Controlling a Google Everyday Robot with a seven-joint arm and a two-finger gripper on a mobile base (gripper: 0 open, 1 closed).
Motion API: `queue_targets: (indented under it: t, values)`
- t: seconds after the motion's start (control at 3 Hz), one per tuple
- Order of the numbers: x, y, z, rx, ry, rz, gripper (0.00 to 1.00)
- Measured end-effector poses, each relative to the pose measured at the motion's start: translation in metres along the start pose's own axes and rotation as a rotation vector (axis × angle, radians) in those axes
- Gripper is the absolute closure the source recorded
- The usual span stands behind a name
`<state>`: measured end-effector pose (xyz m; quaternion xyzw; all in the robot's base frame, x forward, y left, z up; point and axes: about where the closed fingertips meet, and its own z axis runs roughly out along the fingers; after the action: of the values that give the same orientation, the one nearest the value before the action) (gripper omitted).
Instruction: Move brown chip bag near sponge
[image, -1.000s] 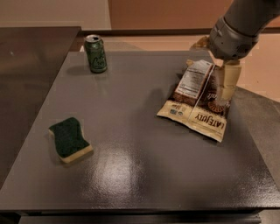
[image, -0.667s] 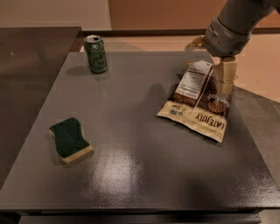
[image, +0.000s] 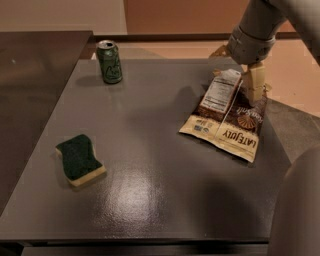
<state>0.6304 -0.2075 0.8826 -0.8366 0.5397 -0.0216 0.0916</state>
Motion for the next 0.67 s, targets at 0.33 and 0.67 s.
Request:
queue_targets:
  t: [0.33, 0.67]
  values:
    - [0.0089, -0.0020, 0.0080, -0.036, 0.027, -0.052, 0.00]
    - [0.0130, 0.0007, 0.0118, -0.067, 0.045, -0.098, 0.00]
